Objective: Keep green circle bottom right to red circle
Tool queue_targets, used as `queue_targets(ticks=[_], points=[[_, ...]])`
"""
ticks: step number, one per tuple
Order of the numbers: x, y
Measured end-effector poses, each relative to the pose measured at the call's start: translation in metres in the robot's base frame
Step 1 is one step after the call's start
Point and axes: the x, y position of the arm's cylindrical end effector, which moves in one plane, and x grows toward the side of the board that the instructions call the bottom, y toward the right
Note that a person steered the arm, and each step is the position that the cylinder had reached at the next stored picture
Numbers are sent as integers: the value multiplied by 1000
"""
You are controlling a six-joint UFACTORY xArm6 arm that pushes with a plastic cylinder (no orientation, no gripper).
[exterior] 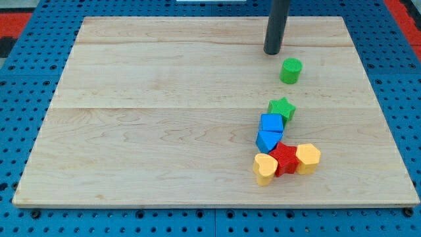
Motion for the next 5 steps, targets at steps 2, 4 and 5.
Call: queue_targets(ticks=[2, 4, 5], points=[[-41, -45], [-59, -9], [8, -41]])
